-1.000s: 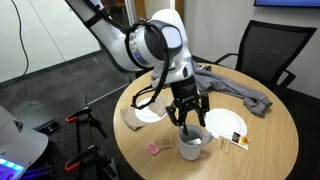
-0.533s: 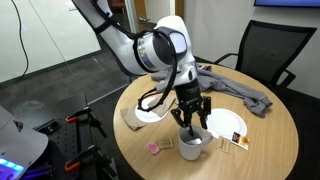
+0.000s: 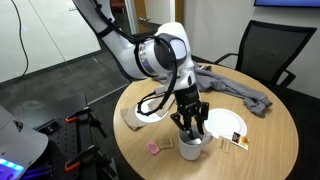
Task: Take the marker out of the cup and put it on the table
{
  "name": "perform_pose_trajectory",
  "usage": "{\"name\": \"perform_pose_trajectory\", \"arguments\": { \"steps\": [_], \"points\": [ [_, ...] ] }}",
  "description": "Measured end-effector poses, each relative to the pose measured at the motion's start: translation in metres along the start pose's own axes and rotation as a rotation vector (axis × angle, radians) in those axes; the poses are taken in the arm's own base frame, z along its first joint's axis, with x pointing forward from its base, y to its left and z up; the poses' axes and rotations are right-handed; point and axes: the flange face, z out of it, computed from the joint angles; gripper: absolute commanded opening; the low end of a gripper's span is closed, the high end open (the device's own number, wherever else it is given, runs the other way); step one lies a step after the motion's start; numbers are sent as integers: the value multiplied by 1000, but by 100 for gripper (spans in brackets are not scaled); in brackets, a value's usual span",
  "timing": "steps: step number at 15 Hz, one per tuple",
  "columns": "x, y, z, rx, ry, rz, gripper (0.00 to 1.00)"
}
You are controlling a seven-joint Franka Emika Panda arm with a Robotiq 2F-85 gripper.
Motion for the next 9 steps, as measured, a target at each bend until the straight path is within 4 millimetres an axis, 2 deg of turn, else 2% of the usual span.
{"name": "perform_pose_trajectory", "arguments": {
  "steps": [9],
  "points": [
    [-2,1,9,-15,1,1,39]
  ]
}}
